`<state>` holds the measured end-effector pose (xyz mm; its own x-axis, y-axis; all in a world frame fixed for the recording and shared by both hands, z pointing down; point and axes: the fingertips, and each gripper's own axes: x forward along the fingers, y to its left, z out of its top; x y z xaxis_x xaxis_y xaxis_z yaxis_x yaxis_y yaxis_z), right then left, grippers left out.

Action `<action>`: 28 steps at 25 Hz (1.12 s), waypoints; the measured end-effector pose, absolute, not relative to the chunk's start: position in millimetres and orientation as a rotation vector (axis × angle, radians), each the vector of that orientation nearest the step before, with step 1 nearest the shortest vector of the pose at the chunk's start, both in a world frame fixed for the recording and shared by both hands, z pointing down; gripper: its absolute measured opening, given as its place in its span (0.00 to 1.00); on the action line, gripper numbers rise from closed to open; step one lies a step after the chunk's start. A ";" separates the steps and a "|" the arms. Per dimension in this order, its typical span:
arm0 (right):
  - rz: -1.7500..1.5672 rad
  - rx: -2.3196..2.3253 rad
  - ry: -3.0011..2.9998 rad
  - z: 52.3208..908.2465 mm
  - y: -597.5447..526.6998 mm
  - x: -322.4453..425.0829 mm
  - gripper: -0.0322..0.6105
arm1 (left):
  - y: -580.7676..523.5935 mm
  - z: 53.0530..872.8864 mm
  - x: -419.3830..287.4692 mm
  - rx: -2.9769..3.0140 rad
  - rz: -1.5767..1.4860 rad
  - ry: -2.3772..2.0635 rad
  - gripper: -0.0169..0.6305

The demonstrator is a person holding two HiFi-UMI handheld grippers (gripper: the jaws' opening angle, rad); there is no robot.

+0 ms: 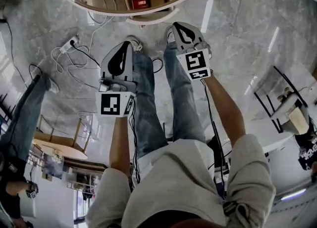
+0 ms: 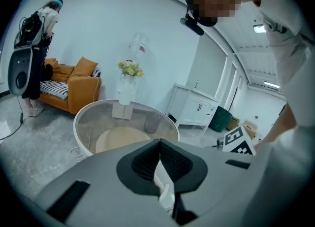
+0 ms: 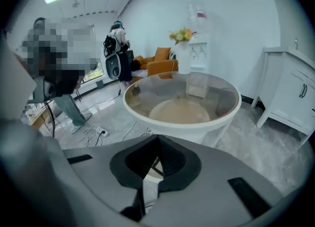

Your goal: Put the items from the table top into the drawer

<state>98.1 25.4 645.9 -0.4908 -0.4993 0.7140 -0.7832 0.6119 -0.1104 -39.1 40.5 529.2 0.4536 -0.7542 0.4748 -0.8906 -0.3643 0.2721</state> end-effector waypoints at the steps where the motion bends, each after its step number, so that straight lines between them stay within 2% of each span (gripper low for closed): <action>1: 0.577 1.038 -2.203 628.0 20.5 101.7 0.09 | 37.9 520.8 -38.3 2.223 0.371 -1.380 0.05; 15: 0.471 1.291 -2.327 434.2 -35.6 132.8 0.09 | 5.8 375.2 -25.4 2.327 0.324 -1.461 0.05; 28: 0.334 1.432 -2.385 250.6 -64.0 137.6 0.09 | -23.2 213.4 -48.5 2.410 0.216 -1.547 0.05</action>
